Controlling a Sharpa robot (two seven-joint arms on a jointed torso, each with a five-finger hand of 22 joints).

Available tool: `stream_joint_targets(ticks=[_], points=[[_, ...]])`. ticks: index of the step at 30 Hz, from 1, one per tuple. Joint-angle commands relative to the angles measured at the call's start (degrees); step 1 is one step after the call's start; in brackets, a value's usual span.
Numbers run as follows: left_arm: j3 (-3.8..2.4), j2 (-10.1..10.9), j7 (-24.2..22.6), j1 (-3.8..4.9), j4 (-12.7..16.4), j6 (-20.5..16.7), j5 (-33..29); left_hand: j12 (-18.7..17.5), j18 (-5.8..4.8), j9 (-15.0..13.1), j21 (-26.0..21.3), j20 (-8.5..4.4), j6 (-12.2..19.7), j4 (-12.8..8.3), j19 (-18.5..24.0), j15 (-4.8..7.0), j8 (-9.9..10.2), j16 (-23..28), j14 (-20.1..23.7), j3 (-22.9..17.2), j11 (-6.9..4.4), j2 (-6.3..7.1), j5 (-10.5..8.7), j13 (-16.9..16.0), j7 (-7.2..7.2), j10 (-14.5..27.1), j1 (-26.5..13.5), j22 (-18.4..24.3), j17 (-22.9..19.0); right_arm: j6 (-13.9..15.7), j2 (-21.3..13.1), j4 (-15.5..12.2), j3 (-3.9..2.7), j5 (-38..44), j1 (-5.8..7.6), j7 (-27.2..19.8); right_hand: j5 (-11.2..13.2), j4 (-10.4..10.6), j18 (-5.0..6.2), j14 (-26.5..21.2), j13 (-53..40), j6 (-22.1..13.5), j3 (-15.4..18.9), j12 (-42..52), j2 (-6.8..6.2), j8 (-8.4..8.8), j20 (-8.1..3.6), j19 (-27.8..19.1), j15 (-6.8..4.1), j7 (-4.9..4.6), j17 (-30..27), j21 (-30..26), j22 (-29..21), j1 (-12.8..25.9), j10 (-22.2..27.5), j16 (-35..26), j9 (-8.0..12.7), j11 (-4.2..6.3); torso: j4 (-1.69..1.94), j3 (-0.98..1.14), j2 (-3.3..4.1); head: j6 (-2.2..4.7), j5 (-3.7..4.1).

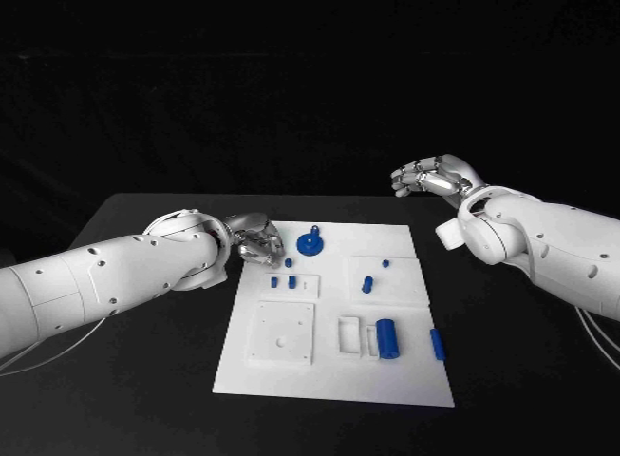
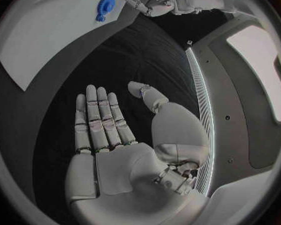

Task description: Assemble the parts on the task board

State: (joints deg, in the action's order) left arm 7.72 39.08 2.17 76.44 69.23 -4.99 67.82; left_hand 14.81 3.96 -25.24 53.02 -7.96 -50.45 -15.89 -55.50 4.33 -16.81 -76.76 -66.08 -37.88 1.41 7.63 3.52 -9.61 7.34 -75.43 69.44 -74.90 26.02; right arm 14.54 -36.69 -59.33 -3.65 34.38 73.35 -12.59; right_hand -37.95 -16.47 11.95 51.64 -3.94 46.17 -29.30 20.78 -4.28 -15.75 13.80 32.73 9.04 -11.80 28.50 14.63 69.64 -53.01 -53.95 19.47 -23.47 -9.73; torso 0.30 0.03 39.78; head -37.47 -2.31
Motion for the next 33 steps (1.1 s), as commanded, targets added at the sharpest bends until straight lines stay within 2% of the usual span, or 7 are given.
stream_joint_targets(ticks=[1, 10, 13, 17, 23, 28, 33], points=[[-0.06, 0.16, -0.32, 0.02, -0.42, 0.06, -0.36, 0.30, 0.72, 0.06, 0.40, -2.21, 0.46, -0.37, 0.19, 0.55, 0.25, -0.24, 0.01, 0.03, 0.06, 0.53, 0.28, -0.09, 0.10, -0.14, 0.24, -1.07, 0.07, -1.90, -0.18, -0.20, -0.03, 4.09, -0.15, -0.02, 0.37, -0.09, 0.66, -0.40, -0.01, -0.61, 0.33, -0.24, -0.18, -0.21, -0.04, -0.53, -0.05, -0.17, -0.02, -0.24, 0.15, -1.05, 0.37, -0.30, 0.07, -0.10, -0.05, 0.00, -0.05, 0.21, 0.05], [-0.08, 1.40, -2.61, 0.11, -2.03, -6.02, -5.14, 0.54, 0.70, -0.09, 0.48, -2.23, -0.73, -0.40, 0.07, 0.19, -0.49, -0.39, -0.21, -0.79, 0.48, 0.12, 0.39, -0.34, 0.76, 0.82, 1.63, -0.99, 0.07, -6.33, -1.99, -2.32, -0.03, 16.45, -0.80, 0.80, 6.09, -0.34, 1.79, 2.18, -0.46, 1.54, 0.97, 1.26, -0.86, -1.98, -0.10, 2.20, -1.18, 0.83, 1.01, 0.36, 0.79, -7.53, -2.16, 1.48, -0.53, 1.01, 0.00, -0.01, -0.05, 0.99, 1.62], [-0.27, 2.66, -6.27, 0.39, -2.31, -10.21, -12.21, 0.59, 0.66, -0.21, 0.25, -2.05, -1.49, -0.36, 0.31, 0.07, -0.94, 0.05, 0.16, -1.38, 0.59, 0.07, 0.43, -0.42, 0.76, 1.21, 2.06, -0.88, -0.15, -7.50, -3.18, -4.04, 0.00, 25.47, -0.93, 1.63, 8.04, -0.37, 2.57, 4.05, -0.89, 3.09, 0.56, 2.35, -0.79, -3.01, -0.09, 4.29, -2.09, 1.58, 1.84, 0.89, 0.71, -9.70, -4.13, 2.66, -1.26, 1.91, 0.15, -0.03, 0.01, 1.15, 2.48], [-0.32, 4.77, -10.58, 1.52, -1.37, -11.16, -22.62, 0.47, 0.37, -0.25, -0.79, -1.61, -1.89, -0.08, 1.36, -0.28, -1.29, 1.69, 1.40, -1.96, 0.90, 0.17, 0.34, -0.47, 0.84, 2.27, 1.70, -0.47, -0.94, -6.20, -4.67, -6.27, 0.25, 30.94, -1.11, 2.28, 9.51, -0.43, 3.05, 7.69, -2.51, 5.75, 0.03, 4.63, -1.02, -5.04, -0.80, 8.76, -3.94, 2.88, 3.95, 2.42, 0.63, -12.37, -7.76, 5.14, -3.31, 3.74, -0.15, -0.05, -0.07, 1.26, 2.88], [-0.31, 7.52, -14.15, 2.16, 0.81, -10.25, -31.98, -0.81, -0.58, -0.14, -4.78, -0.16, -1.01, 0.60, 5.03, -1.95, -1.32, 7.98, 4.86, -2.30, 2.38, 0.63, -0.03, -0.02, 1.40, 5.82, -0.20, 1.19, -3.86, -4.94, -6.04, -8.67, 0.66, 35.94, -1.21, 3.47, 10.05, -0.37, 3.05, 6.83, -2.88, 2.93, -0.14, 3.08, -2.17, -3.44, -0.94, 9.36, -3.64, 1.79, 5.39, 2.23, 0.49, -13.95, -5.20, 4.78, -3.90, 2.57, -0.26, -0.12, -0.15, 1.61, 3.09], [-0.25, 8.36, -13.48, 2.27, 2.13, -5.99, -50.52, -2.45, -1.37, -0.39, -10.32, 1.81, -0.17, 0.95, 8.50, -3.92, -1.87, 18.04, 7.42, -1.06, 4.08, 0.43, -0.06, 0.68, 1.69, 8.06, -2.23, 3.93, -8.04, -5.79, -6.83, -10.57, 1.52, 43.87, -1.27, 5.06, 10.44, -0.31, 3.05, 12.83, -2.84, 2.49, 0.93, 1.23, -2.92, -2.69, -3.34, 16.08, -6.78, 1.50, 8.86, 5.81, 1.59, -13.88, -4.79, 8.70, -3.48, 2.35, -0.09, -0.34, -0.47, 1.67, 3.41], [-0.24, 8.65, -15.01, 2.26, 2.97, -4.88, -55.52, -3.58, -2.02, -0.78, -16.10, 4.44, 0.58, 0.15, 11.66, -6.70, -2.63, 30.11, 9.25, 0.64, 4.87, -0.42, 0.32, 1.47, 1.87, 8.26, -3.47, 6.76, -11.38, -7.83, -6.87, -11.94, 2.42, 51.03, -1.35, 7.91, 12.52, -0.32, 3.05, 19.92, -3.23, 3.29, 3.21, 0.10, -3.21, -2.84, -7.25, 25.49, -9.38, 1.80, 13.80, 10.79, 2.96, -13.03, -6.98, 13.91, -3.49, 3.82, 0.08, -0.66, -0.72, 1.80, 3.80]])
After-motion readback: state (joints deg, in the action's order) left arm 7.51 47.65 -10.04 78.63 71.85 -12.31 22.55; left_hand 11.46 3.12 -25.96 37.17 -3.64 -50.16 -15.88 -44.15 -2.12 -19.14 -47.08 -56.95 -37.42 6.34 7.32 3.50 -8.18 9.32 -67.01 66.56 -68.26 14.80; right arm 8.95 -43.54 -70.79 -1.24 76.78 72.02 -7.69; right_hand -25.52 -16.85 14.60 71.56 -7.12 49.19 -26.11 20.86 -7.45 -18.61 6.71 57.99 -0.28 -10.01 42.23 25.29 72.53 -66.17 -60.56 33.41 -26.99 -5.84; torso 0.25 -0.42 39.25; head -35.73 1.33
